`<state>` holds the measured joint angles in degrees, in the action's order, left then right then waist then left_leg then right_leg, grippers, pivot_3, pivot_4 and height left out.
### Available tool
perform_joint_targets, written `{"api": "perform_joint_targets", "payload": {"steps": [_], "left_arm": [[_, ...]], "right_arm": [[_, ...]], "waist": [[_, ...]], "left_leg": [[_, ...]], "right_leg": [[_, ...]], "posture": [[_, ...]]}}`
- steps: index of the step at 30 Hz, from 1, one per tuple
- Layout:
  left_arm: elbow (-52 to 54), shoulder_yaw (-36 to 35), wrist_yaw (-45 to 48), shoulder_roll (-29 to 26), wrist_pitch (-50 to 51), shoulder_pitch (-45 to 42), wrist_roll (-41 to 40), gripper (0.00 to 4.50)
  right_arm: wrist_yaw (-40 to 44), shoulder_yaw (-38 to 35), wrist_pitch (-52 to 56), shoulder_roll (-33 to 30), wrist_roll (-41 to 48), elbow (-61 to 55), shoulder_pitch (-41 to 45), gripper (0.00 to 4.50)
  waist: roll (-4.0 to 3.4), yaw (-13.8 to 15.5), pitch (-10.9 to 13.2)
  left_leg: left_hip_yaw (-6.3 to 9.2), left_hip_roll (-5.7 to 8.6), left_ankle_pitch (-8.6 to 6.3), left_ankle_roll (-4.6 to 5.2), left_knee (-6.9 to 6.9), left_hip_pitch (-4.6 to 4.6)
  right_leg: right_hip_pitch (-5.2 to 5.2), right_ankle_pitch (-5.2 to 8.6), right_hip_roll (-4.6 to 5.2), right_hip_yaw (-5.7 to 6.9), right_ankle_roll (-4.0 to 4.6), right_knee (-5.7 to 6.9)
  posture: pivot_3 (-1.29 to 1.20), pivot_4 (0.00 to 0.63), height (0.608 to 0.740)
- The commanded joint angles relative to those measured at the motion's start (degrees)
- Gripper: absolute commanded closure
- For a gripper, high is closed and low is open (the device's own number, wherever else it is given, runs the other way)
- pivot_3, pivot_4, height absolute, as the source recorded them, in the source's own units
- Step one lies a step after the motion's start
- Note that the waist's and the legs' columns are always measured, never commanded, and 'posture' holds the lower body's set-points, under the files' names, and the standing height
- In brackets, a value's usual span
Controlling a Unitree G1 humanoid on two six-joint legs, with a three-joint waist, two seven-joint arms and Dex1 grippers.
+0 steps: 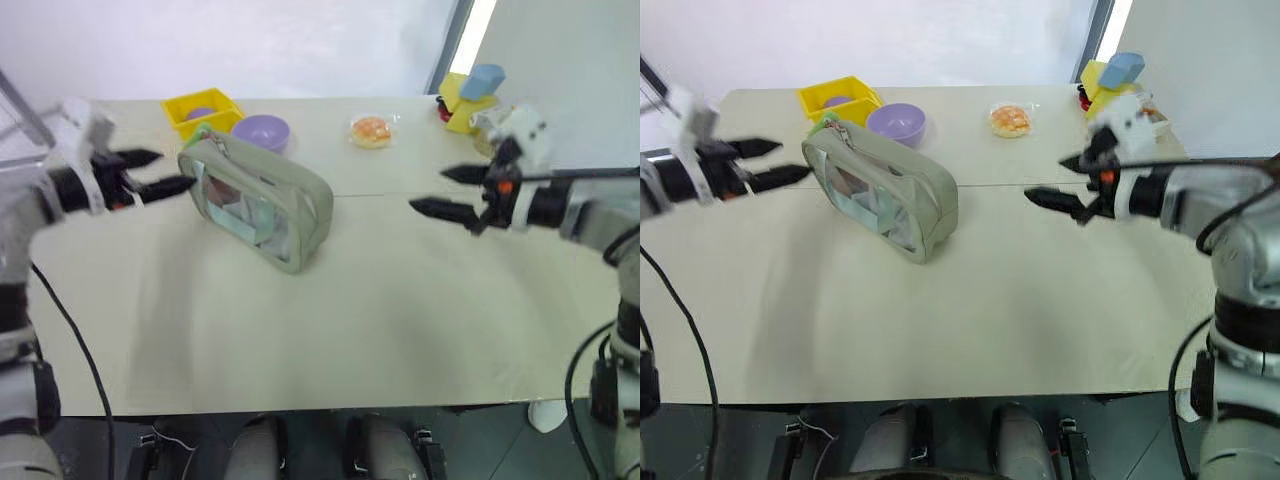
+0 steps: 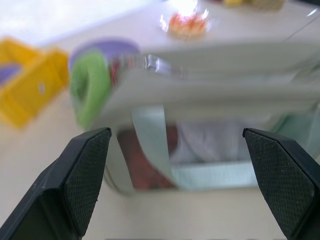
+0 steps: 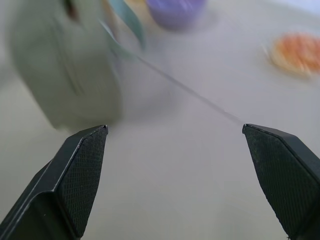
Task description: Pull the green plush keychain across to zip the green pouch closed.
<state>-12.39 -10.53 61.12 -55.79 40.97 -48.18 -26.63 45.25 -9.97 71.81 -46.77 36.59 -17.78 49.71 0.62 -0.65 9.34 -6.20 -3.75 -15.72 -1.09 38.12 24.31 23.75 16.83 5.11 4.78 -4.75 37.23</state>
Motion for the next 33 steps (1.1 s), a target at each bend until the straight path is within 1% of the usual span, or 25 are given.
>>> {"api": "perform_joint_targets", "payload": {"steps": [1,3,6,11,15,19,21,22,27,32,33], "left_arm": [[-3.27,1.92,3.27,-0.46,-2.69,-2.90,1.10,0.01],[-3.67,2.32,4.30,-0.63,-2.67,-3.13,1.12,0.01],[-3.87,2.40,5.09,-1.46,-4.03,-2.21,1.92,0.01],[-4.48,1.96,5.23,-1.45,-4.29,-2.40,2.36,0.01],[-5.54,1.78,5.25,-2.22,-6.25,-2.05,3.57,0.01],[-4.94,0.65,6.20,-4.19,-5.39,-1.38,3.02,0.01],[-2.37,-0.09,6.93,-4.93,-3.96,-0.32,1.54,0.01],[-1.03,-0.40,7.02,-5.01,-3.48,0.39,1.03,0.01],[5.98,-2.81,4.58,-4.16,-1.01,5.68,-1.23,0.01],[11.20,-5.21,2.06,-3.85,0.99,10.23,-3.12,0.01],[12.03,-5.60,1.57,-3.89,1.25,10.83,-3.39,0.00]], "right_arm": [[-0.26,1.44,0.96,1.64,2.15,1.36,3.05,0.00],[-0.47,3.05,0.17,1.89,1.69,1.43,3.49,0.00],[-0.83,3.90,-0.38,2.00,1.77,1.71,4.39,0.00],[-1.61,5.18,-0.68,3.63,2.14,2.50,7.28,0.00],[-6.38,8.83,-1.97,8.63,-1.32,4.68,12.51,0.00],[-10.67,14.72,-5.15,18.28,-4.86,8.53,19.05,0.00],[-12.43,18.70,-7.36,24.33,-7.13,11.57,20.52,0.00],[-12.77,20.64,-8.66,26.33,-8.34,12.73,20.43,0.00],[-9.68,28.35,-14.55,28.93,-12.81,16.42,17.40,0.00],[-5.23,33.72,-19.44,29.10,-16.76,18.82,17.00,0.00],[-4.04,35.06,-21.05,28.78,-18.10,19.78,17.01,0.50]], "waist": [[0.01,0.16,-0.01],[0.02,0.16,0.00],[0.24,0.04,0.14],[0.25,-0.01,0.16],[0.26,-0.50,0.16],[0.26,-0.58,0.16],[0.26,-0.55,0.16],[0.28,-0.55,0.15],[0.38,0.04,0.12],[0.41,-0.36,0.15],[0.41,-0.40,0.15]], "left_leg": [[-0.02,0.00,0.01,-0.01,0.00,0.00],[-0.08,0.02,0.03,-0.06,0.06,0.09],[-0.13,0.03,0.05,-0.08,0.14,0.20],[-0.15,0.02,0.09,-0.13,0.14,0.21],[-0.24,0.00,0.16,-0.26,0.15,0.19],[-0.29,-0.06,0.32,-0.50,0.14,0.20],[-0.28,-0.08,0.33,-0.52,0.12,0.20],[-0.29,-0.08,0.33,-0.53,0.12,0.20],[-0.25,-0.06,0.28,-0.44,0.21,0.34],[-0.19,-0.06,0.24,-0.37,0.48,0.45],[-0.16,-0.07,0.24,-0.38,0.48,0.45]], "right_leg": [[-0.01,0.00,0.01,0.00,-0.01,-0.02],[0.03,-0.01,0.06,0.00,-0.02,-0.02],[0.17,-0.02,0.10,-0.04,-0.04,0.09],[0.29,-0.02,0.09,-0.07,-0.04,0.23],[0.52,-0.02,0.09,-0.23,-0.04,0.57],[0.71,-0.01,0.04,-0.30,-0.02,0.81],[0.73,0.00,0.01,-0.30,-0.01,0.85],[0.73,0.00,0.02,-0.30,-0.01,0.86],[0.68,-0.01,0.08,-0.31,-0.02,0.87],[0.70,-0.01,0.07,-0.29,-0.02,0.88],[0.70,-0.01,0.05,-0.29,-0.02,0.88]], "posture": [[0.00,0.150,0.739],[0.00,0.150,0.739],[0.00,0.150,0.739],[0.00,0.150,0.739],[0.00,0.150,0.739],[0.00,0.150,0.739],[0.00,0.150,0.739],[0.00,0.150,0.739],[0.00,0.150,0.739],[0.00,0.150,0.739],[0.00,0.150,0.739]]}}
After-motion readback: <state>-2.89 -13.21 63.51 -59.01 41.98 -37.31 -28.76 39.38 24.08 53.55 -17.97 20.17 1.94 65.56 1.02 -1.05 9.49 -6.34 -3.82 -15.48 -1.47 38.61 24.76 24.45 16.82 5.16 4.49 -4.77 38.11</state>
